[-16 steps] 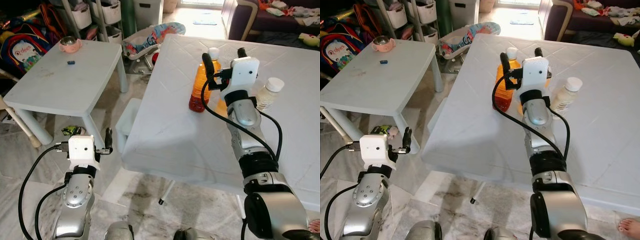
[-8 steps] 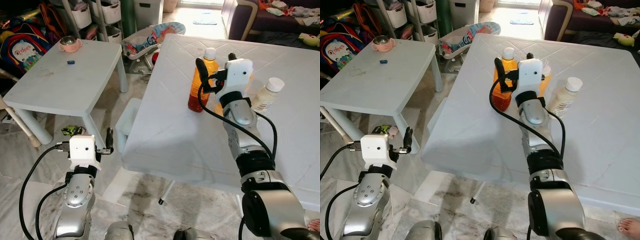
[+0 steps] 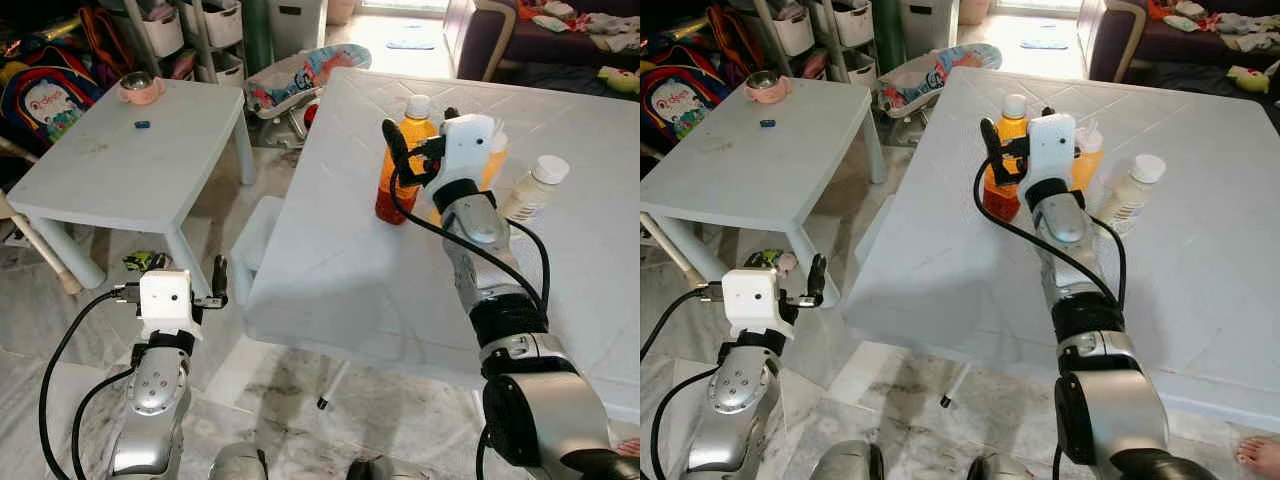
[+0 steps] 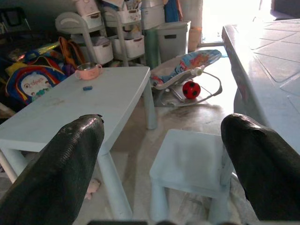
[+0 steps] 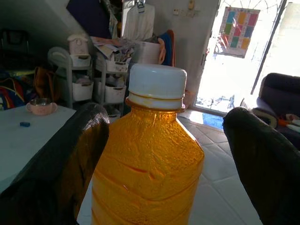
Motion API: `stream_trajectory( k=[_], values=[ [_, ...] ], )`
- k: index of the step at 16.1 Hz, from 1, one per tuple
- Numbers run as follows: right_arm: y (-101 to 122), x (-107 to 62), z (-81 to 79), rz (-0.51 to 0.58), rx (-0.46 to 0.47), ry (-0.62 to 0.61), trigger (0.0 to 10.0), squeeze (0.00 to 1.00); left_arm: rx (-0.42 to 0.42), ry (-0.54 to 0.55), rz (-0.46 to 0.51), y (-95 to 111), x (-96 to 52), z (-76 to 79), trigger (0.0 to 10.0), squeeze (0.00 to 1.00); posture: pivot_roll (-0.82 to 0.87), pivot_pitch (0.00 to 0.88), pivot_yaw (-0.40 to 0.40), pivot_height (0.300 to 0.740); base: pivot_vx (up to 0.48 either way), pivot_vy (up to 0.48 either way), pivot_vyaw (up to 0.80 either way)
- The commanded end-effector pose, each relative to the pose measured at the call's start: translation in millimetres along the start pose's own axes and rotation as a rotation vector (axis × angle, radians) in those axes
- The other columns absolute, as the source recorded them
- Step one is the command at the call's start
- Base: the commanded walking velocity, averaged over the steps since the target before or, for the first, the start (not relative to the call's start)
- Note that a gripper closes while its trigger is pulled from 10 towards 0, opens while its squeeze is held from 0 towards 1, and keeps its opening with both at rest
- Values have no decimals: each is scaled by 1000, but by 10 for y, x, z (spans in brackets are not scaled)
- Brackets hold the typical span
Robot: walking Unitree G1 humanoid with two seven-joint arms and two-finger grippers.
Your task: Restocking fridge
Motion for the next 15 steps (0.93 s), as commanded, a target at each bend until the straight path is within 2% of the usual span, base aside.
stream_trajectory(
  k=[1, 4, 5, 6, 9, 15],
  values=[
    [-79, 8, -35, -43, 0, 27, 10000, 0, 12, 2, -13, -24, 1, -10, 10000, 0, 90, 64, -14, 740, 0, 0, 0],
    [-126, -4, -123, -67, 10, 76, 10000, 0, 12, 1, -16, -34, -6, -9, 10000, 0, 91, 66, -15, 740, 0, 0, 0],
    [-136, -8, -131, -72, 7, 81, 9490, 0, 12, 1, -17, -36, -7, -8, 10000, 0, 91, 66, -16, 740, 0, 0, 0],
    [-135, -10, -136, -71, 14, 83, 0, 0, 11, 1, -18, -38, -10, -6, 10000, 0, 92, 66, -16, 740, 0, 0, 0],
    [-138, -14, -135, -74, 9, 85, 275, 0, 11, 0, -18, -41, -12, -1, 10000, 0, 91, 67, -16, 740, 0, 0, 0],
    [-140, -23, -126, -73, -3, 83, 0, 0, 7, -2, -20, -48, -1, 15, 10000, 0, 90, 64, -21, 740, 0, 0, 0]
  ],
)
Point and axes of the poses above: a point about 5 cm out from each wrist's last joint towards the gripper, its own x axis pointing out of the wrist towards the gripper, its own y axis along the axis of the wrist's last joint, z = x × y, the point moved 6 cm from there along x, pointing out of the wrist towards the gripper, and after that the axes turned 15 degrees about -x, right-handed, at the moved point
